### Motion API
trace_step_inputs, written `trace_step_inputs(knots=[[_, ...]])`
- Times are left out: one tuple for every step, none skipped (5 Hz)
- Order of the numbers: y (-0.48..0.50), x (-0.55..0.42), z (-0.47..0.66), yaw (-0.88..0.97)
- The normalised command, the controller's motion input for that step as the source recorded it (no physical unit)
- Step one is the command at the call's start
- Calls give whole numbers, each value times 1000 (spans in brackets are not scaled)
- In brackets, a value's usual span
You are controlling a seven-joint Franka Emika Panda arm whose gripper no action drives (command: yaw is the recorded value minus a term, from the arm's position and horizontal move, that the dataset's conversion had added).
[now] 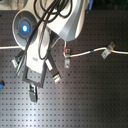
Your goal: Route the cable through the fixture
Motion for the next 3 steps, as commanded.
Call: trace_step_inputs(knots=[[148,-408,174,403],[130,-401,134,554],[197,-265,101,591]])
